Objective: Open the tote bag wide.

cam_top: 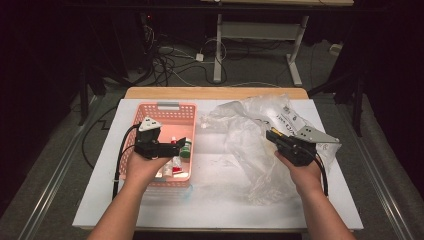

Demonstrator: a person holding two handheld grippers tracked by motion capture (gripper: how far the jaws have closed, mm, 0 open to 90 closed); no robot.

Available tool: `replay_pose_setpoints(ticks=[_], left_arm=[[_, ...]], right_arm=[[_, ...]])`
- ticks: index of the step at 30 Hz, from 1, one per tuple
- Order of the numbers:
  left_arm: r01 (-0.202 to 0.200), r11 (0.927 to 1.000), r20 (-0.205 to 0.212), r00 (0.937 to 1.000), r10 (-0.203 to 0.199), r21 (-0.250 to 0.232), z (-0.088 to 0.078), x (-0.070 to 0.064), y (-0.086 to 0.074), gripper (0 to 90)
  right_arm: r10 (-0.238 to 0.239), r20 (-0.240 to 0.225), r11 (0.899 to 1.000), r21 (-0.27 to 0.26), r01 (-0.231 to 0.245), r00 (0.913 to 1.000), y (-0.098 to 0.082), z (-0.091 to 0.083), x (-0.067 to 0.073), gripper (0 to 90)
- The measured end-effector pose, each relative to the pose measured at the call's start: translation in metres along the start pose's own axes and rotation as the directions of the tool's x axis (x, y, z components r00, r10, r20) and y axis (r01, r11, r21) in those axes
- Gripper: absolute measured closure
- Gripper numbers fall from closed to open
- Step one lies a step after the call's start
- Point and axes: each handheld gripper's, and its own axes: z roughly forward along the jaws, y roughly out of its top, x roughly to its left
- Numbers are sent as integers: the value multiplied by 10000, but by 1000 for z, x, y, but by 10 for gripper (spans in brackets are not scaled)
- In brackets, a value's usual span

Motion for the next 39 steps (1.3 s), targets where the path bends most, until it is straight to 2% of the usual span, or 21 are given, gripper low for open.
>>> replay_pose_setpoints(ticks=[8, 14, 17, 21, 25, 28, 31, 36, 39], left_arm=[[254, 9987, -313, 9992, -240, 450, 17, 15, 9, 6], [589, 9937, -594, 9968, -534, 948, 31, 25, 12, 30], [739, 9891, -732, 9952, -650, 1271, 38, 31, 13, 41], [717, 9832, -877, 9945, -575, 1681, 46, 35, 15, 99], [989, 9749, -970, 9920, -808, 1992, 52, 39, 15, 142], [1175, 9641, -1096, 9896, -935, 2382, 58, 42, 15, 154], [1201, 9532, -1219, 9885, -891, 2776, 63, 44, 14, 174], [1335, 9345, -1291, 9870, -955, 3300, 68, 47, 12, 242], [1558, 9116, -1392, 9841, -1101, 3804, 73, 48, 11, 309]], right_arm=[[62, 63, 10000, -22, -62, 10000, 0, -1, -1, 900], [74, 41, 10000, -33, -74, 10000, 0, -1, -2, 900], [78, 28, 10000, -51, -78, 10000, 0, -1, -3, 900], [131, 51, 9999, -75, -131, 9999, 0, -2, -3, 900], [124, 80, 9999, -70, -123, 9999, 0, -2, -4, 900], [125, 82, 9999, -64, -124, 9999, 0, -2, -4, 900], [125, 87, 9999, -59, -124, 9999, 0, -2, -4, 900], [139, 96, 9999, -60, -139, 9999, 0, -2, -4, 900], [108, 89, 9999, -39, -107, 9999, 0, -2, -4, 900]])
